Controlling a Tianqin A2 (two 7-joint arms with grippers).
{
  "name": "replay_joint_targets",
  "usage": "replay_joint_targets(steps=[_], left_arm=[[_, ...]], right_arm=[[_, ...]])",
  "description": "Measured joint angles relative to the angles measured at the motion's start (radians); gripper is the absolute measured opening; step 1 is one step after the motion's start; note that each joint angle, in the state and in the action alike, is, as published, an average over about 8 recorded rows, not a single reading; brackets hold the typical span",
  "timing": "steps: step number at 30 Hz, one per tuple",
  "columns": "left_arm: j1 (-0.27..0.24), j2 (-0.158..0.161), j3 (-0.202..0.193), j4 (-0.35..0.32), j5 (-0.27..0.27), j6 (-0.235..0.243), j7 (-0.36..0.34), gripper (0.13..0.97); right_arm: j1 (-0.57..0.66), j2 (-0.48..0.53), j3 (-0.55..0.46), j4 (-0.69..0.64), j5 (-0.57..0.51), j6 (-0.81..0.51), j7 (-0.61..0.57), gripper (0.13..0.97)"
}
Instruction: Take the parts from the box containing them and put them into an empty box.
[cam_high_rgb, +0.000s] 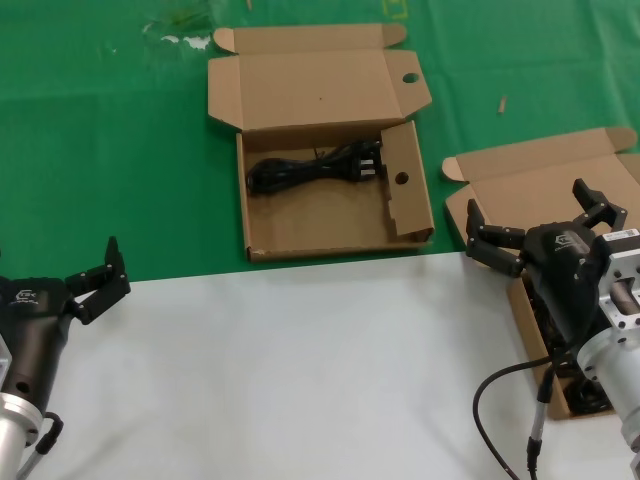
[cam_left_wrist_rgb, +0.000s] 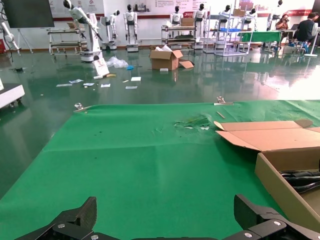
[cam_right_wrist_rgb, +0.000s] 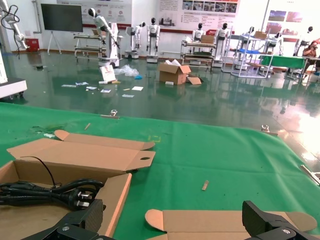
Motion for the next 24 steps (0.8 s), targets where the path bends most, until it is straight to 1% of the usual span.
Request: replay_joint_targets(steps=[24], left_arm=[[0.000, 0.000, 0.000, 0.000, 0.000, 0.000, 0.000, 0.966]], right_arm=[[0.000, 0.000, 0.000, 0.000, 0.000, 0.000, 0.000, 0.966]])
